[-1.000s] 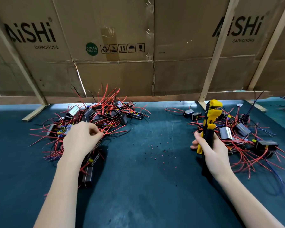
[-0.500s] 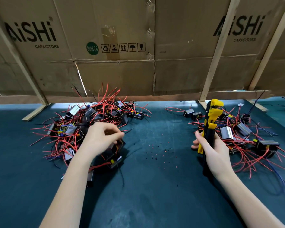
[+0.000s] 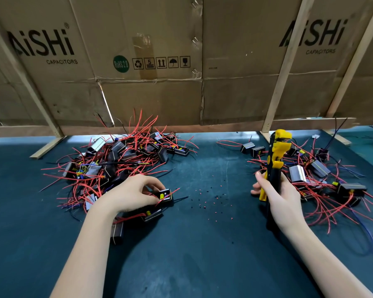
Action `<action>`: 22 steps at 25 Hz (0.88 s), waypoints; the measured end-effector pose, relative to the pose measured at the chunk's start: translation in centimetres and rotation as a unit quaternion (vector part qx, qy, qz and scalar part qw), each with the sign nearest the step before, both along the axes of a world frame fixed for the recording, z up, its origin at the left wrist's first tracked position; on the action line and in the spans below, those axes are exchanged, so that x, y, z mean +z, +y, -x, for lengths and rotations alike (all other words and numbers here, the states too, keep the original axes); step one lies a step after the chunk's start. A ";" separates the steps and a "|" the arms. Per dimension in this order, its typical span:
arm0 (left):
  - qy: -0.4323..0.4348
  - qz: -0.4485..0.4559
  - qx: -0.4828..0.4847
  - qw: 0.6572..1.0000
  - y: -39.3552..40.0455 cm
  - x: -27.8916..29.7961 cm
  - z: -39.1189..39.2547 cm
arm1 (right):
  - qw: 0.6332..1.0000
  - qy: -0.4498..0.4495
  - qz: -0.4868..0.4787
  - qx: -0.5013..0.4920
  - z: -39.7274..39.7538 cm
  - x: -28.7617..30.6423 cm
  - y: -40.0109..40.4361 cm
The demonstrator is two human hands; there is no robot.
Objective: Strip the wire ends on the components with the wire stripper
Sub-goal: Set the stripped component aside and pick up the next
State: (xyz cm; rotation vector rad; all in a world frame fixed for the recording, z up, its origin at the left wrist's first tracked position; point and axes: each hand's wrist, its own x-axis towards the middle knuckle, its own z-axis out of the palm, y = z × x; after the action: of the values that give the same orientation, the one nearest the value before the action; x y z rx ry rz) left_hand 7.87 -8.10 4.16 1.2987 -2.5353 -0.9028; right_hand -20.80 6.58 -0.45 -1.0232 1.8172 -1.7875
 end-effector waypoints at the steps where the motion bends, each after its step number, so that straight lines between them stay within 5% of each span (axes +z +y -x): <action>1: 0.008 0.005 0.001 1.000 0.0 0.0 0.1 | 1.000 0.001 -0.001 0.000 0.0 0.0 0.0; 10: -0.024 0.086 0.067 0.994 -0.4 -0.5 0.7 | 1.000 -0.001 0.001 0.004 -0.1 0.1 0.1; 15: 0.118 -0.029 0.054 0.991 -0.3 0.0 0.3 | 1.000 0.006 0.000 0.005 -0.2 0.3 0.1; 22: 0.105 -0.114 0.022 0.988 -0.1 -0.4 0.5 | 1.000 0.009 -0.003 0.003 -0.1 0.2 0.2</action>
State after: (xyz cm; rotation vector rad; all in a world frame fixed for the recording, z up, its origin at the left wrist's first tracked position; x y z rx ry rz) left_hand 7.32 -8.19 3.75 1.2356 -2.2884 -1.2769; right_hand -20.71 6.76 -0.27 -1.0453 1.8268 -1.7739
